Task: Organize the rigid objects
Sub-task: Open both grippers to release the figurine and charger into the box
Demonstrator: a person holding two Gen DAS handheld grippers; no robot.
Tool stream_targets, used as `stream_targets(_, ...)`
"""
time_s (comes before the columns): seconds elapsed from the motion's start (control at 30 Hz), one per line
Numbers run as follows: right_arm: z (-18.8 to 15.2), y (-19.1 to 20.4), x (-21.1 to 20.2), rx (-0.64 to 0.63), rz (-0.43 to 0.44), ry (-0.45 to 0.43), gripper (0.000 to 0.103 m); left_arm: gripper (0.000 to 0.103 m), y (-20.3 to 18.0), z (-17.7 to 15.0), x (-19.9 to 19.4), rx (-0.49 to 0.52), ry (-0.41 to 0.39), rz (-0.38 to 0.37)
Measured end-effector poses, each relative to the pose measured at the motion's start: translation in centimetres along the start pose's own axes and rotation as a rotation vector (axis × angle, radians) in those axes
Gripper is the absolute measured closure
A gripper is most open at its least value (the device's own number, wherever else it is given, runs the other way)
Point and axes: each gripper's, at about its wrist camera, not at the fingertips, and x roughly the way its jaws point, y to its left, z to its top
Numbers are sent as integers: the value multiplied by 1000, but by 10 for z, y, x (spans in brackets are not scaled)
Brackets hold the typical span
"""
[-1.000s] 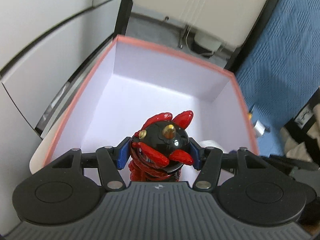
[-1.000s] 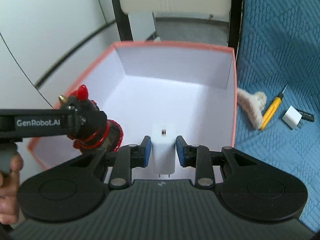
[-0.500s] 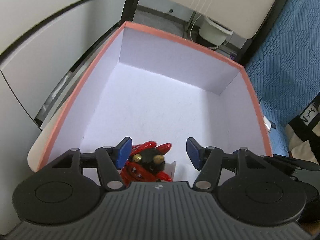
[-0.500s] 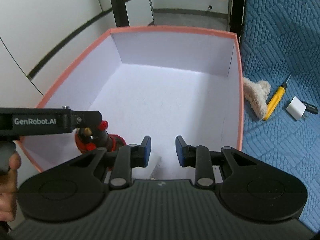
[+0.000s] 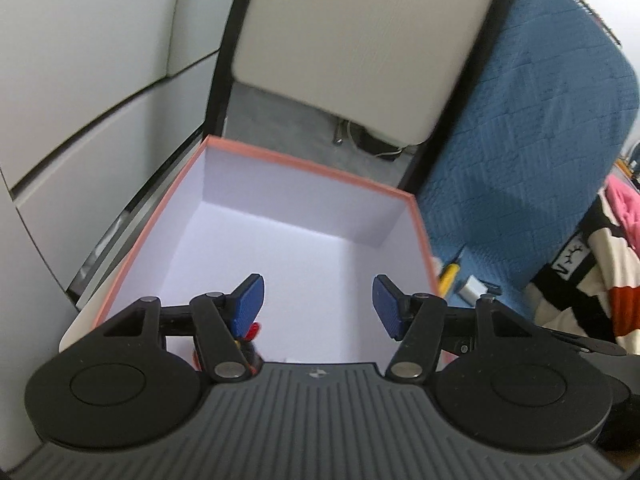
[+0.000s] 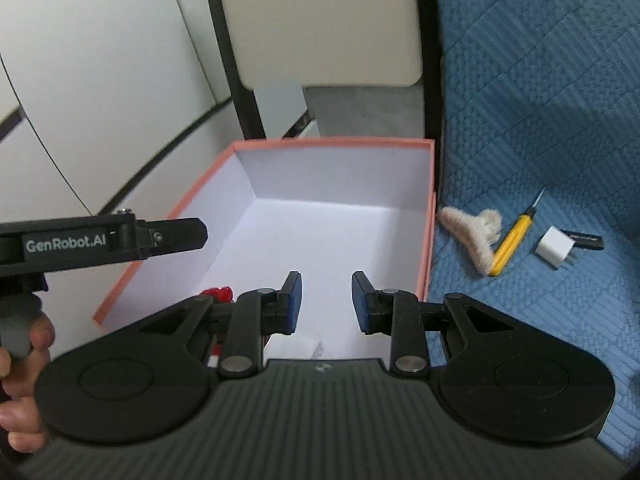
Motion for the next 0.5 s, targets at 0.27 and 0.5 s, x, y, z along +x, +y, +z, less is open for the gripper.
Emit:
stream_targets(0.27, -5, -20, -43, 17, -10, -71, 71, 37, -40, -11, -28, 31, -40, -44)
stream_targets(0.5, -15, -42, -73, 28, -40, -110, 71, 37, -72, -25, -34, 61, -47, -83)
